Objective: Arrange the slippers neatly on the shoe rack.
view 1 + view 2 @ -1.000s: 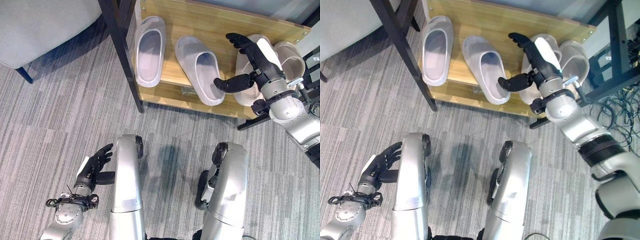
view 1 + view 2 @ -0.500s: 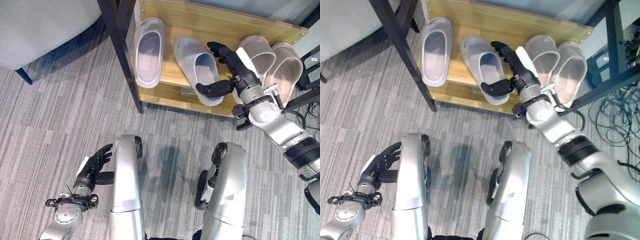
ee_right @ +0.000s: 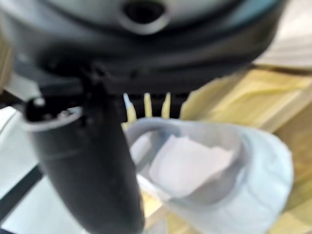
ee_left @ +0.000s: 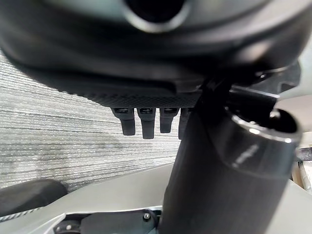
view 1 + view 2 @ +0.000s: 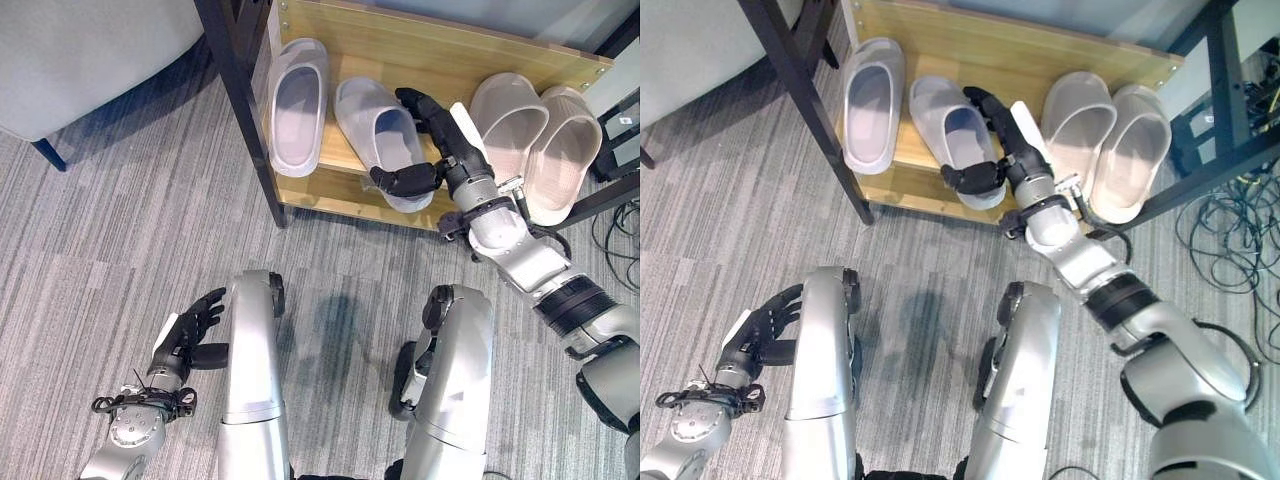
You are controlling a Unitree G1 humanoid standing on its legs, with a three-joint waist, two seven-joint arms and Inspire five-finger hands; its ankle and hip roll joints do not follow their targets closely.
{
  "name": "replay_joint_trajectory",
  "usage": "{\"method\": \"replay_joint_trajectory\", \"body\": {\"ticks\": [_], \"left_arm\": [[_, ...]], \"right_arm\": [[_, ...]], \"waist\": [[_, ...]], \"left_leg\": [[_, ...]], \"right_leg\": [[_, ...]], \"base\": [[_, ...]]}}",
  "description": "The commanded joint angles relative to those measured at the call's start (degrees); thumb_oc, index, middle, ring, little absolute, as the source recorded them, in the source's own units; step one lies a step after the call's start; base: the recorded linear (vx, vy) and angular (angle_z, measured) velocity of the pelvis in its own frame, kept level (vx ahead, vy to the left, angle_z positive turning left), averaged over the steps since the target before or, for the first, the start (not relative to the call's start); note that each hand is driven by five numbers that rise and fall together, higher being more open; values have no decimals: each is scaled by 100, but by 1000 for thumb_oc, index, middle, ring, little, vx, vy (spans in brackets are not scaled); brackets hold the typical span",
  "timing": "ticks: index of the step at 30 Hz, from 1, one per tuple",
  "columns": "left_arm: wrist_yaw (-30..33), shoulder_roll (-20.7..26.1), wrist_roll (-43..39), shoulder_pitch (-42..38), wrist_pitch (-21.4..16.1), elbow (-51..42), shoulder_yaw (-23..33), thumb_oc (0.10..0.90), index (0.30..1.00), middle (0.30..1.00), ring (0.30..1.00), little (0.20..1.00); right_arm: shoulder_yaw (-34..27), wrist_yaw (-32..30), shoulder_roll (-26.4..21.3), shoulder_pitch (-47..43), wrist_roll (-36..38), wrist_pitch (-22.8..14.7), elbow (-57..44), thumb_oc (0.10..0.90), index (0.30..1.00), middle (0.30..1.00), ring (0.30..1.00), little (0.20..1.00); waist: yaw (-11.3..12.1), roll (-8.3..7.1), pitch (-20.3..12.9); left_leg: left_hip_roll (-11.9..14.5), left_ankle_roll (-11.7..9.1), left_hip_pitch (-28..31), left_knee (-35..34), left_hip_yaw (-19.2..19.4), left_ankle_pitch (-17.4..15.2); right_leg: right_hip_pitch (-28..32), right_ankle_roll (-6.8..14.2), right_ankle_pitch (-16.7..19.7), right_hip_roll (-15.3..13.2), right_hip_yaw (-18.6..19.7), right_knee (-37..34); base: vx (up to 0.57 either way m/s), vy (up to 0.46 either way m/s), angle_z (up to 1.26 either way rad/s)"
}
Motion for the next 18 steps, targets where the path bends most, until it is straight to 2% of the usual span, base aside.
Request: {"method": "replay_joint_trajectory", "body": {"ticks": [1, 18], "left_arm": [[871, -440, -78, -1762, 136, 607, 35, 800, 900, 900, 900, 900], [998, -489, -81, -1855, 87, 622, 75, 800, 900, 900, 900, 900]], "right_arm": [[-206, -150, 275, -876, 1, -303, -20, 800, 900, 900, 900, 900], [-384, -464, 883, -912, -475, -158, 203, 800, 900, 900, 900, 900]], "waist": [[-163, 1, -199], [-144, 34, -199]], "left_leg": [[142, 564, -612, -219, 842, 234], [133, 567, -612, -220, 862, 222]], "right_leg": [[-230, -965, -83, -450, -298, 91], [-230, -983, -97, -433, -310, 102]], "base": [[0, 0, 0], [0, 0, 0]]}}
